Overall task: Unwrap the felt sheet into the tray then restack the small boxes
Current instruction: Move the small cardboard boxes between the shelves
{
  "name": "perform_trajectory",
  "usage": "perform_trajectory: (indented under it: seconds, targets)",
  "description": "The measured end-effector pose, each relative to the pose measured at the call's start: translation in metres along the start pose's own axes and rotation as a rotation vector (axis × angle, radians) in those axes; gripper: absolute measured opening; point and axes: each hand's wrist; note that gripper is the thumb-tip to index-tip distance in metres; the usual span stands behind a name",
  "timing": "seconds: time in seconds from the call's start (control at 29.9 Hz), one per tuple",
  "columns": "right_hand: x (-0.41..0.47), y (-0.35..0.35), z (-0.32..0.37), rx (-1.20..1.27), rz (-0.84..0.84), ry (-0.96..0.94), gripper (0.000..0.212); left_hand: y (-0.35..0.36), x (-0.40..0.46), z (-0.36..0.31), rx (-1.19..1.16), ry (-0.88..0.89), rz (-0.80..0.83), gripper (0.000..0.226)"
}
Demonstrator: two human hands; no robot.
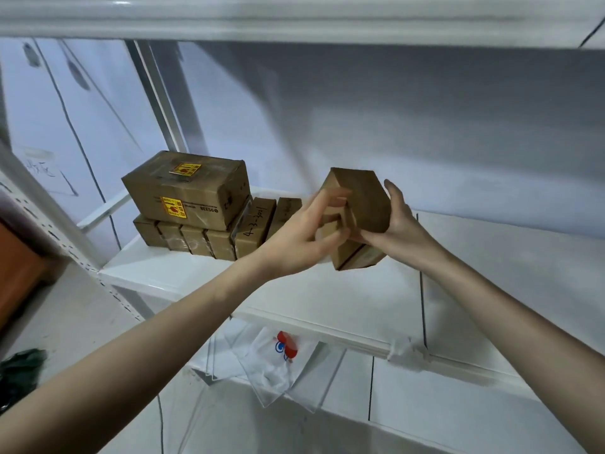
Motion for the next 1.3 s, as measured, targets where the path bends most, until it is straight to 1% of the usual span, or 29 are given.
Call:
perform_trajectory:
  seconds: [0.07, 0.13, 0.23, 0.27, 0.33, 0.4, 0.43, 0.47, 0.53, 0.67, 0.77, 0.84, 0.94, 1.14, 1.2, 1.3]
  targets:
    - [-0.022, -0.006, 0.005, 0.003, -0.038, -0.021, 0.116, 0.001, -0.011, -0.015, 0.033, 0.049, 0.025, 0.048]
    - [-0.046, -0.011, 0.011, -0.035, -0.070, -0.081, 0.114, -0.004, -0.020, -0.025, 0.094, 0.070, 0.007, 0.052]
    - [-0.085, -0.018, 0.027, -0.170, -0.089, -0.190, 0.117, -0.022, -0.033, -0.037, 0.254, 0.084, -0.126, 0.068]
    - [-0.095, -0.021, 0.033, -0.218, -0.088, -0.214, 0.118, -0.029, -0.035, -0.040, 0.276, 0.072, -0.144, 0.075]
    - [-0.117, -0.028, 0.046, -0.332, -0.094, -0.262, 0.120, -0.043, -0.039, -0.049, 0.282, 0.049, -0.106, 0.093]
    - [-0.134, -0.037, 0.057, -0.459, -0.099, -0.308, 0.119, -0.053, -0.043, -0.062, 0.292, 0.012, -0.004, 0.107]
    - [-0.142, -0.041, 0.062, -0.519, -0.090, -0.326, 0.118, -0.056, -0.044, -0.070, 0.317, 0.004, 0.055, 0.110]
    - [-0.149, -0.044, 0.065, -0.566, -0.075, -0.341, 0.117, -0.058, -0.045, -0.077, 0.349, 0.007, 0.105, 0.111]
    - [-0.163, -0.054, 0.072, -0.644, -0.047, -0.378, 0.115, -0.055, -0.047, -0.093, 0.396, 0.030, 0.152, 0.105]
    - [-0.187, -0.079, 0.075, -0.755, -0.066, -0.437, 0.112, -0.040, -0.043, -0.119, 0.392, 0.084, 0.113, 0.098]
    - [-0.203, -0.097, 0.070, -0.787, -0.101, -0.448, 0.114, -0.026, -0.040, -0.137, 0.351, 0.125, 0.079, 0.095]
    - [-0.214, -0.109, 0.067, -0.737, -0.154, -0.455, 0.116, -0.017, -0.040, -0.145, 0.304, 0.138, 0.065, 0.099]
    - [-0.235, -0.124, 0.065, -0.597, -0.229, -0.482, 0.116, 0.000, -0.042, -0.157, 0.236, 0.144, 0.049, 0.105]
    - [-0.267, -0.141, 0.055, -0.556, -0.208, -0.517, 0.119, 0.033, -0.048, -0.176, 0.083, 0.085, 0.048, 0.092]
    - [-0.276, -0.147, 0.050, -0.546, -0.199, -0.524, 0.121, 0.041, -0.053, -0.192, 0.033, 0.091, 0.043, 0.088]
    - [-0.283, -0.154, 0.047, -0.495, -0.214, -0.519, 0.118, 0.046, -0.062, -0.211, -0.028, 0.070, -0.030, 0.088]
Point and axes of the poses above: each hand's wrist, its own x-axis towards the middle knuckle, its own y-axis out of the palm, z = x × y, and after that the axes turned 10 degrees about z, right-handed
